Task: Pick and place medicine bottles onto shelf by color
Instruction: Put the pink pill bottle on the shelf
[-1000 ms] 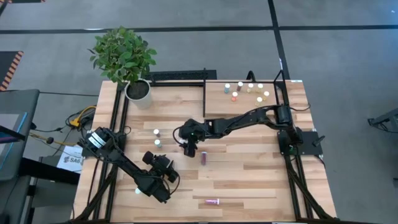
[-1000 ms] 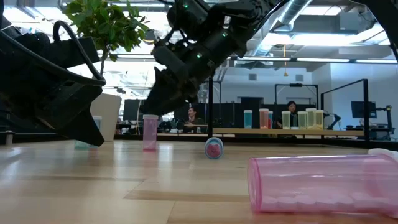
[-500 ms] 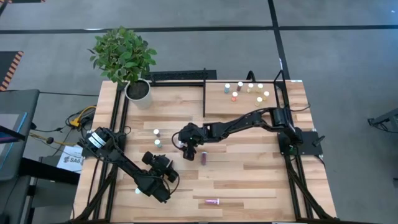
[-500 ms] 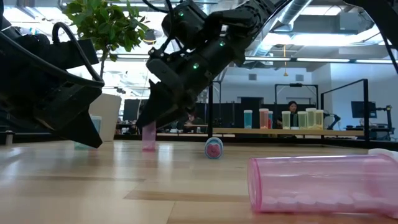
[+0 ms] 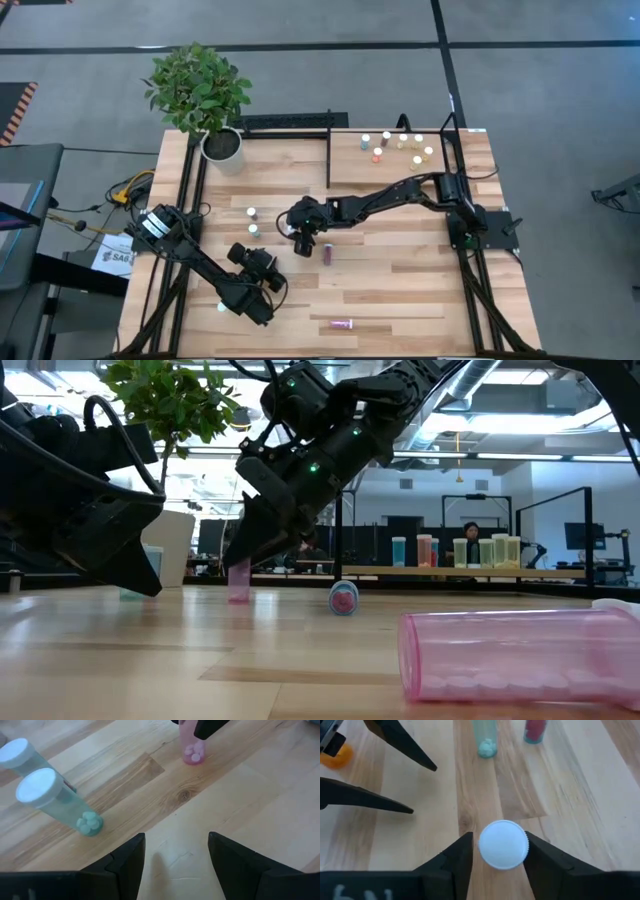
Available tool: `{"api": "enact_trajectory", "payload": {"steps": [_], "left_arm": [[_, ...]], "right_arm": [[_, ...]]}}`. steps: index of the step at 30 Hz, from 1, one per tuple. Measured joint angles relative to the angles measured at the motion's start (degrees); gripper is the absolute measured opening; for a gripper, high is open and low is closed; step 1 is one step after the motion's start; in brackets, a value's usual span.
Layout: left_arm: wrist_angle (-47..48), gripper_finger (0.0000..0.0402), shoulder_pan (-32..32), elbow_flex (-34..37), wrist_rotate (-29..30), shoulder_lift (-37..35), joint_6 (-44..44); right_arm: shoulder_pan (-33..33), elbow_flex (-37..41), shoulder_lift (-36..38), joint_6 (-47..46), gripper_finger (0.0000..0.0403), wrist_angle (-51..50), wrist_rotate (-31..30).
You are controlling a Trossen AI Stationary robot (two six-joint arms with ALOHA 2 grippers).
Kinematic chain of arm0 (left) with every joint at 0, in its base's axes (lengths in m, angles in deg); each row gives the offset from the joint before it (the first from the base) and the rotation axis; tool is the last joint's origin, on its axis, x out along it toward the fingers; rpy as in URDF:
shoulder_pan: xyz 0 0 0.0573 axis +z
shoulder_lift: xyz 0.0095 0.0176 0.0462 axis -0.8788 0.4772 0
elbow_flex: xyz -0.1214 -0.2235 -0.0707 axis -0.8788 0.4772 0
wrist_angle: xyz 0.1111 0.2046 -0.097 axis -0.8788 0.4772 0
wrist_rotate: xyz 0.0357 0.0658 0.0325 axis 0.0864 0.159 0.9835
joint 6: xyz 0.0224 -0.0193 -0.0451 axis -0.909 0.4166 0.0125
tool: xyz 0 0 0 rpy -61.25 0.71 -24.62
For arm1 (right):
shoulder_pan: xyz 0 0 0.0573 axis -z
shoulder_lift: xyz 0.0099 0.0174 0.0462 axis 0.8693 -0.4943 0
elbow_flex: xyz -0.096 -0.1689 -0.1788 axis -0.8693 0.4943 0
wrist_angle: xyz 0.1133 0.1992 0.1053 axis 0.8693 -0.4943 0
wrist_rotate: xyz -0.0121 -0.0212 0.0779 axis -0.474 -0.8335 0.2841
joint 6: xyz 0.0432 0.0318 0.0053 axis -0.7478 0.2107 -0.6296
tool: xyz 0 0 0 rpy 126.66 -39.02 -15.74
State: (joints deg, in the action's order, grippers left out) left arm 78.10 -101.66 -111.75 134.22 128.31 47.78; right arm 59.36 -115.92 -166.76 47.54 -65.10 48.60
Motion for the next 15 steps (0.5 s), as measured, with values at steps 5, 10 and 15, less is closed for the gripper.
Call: {"api": "enact_trajectory", "payload": {"steps": [5, 10, 15], "left_arm": [[0.1, 0.0206, 0.0, 0.0, 0.0, 0.0, 0.0], [0.0, 0.0206, 0.0, 0.0, 0.0, 0.0, 0.0], [0.1, 0.0206, 0.0, 0.0, 0.0, 0.0, 0.0]], "right_arm": [[0.0, 0.0, 0.0, -0.1, 0.0144, 0.0, 0.0], [0.0, 0.0, 0.3, -0.1, 0.0127, -0.8, 0.1], [0.0, 0.0, 2.2, -0.1, 0.0133, -3.3, 0.2]]}}
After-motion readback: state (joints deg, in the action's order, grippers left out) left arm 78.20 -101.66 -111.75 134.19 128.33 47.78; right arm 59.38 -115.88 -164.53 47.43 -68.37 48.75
